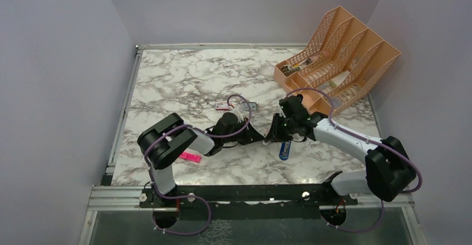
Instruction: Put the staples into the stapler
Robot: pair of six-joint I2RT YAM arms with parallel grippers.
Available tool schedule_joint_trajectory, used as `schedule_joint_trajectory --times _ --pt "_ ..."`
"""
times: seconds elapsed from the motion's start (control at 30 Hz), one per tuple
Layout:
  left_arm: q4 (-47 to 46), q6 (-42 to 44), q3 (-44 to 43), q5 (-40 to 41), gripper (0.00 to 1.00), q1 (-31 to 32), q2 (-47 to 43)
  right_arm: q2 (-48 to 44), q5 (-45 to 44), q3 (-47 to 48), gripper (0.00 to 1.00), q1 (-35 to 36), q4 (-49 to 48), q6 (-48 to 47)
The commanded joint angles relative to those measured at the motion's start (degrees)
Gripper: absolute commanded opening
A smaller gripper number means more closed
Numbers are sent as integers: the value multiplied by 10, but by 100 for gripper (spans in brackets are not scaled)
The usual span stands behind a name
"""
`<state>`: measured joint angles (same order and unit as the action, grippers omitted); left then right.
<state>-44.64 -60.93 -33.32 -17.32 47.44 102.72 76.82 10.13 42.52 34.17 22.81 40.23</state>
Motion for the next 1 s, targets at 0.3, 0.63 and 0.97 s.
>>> schedule_joint_trajectory --times 0.3,0.63,0.97 --pt "19 61 14 -16 0 12 31 -12 -87 65 10 -15 24 -20" --pt "37 75 18 2 0 16 41 7 -49 88 11 -33 42 -32" --pt "55 101 4 -8 0 20 37 28 -80 93 16 -41 19 -61"
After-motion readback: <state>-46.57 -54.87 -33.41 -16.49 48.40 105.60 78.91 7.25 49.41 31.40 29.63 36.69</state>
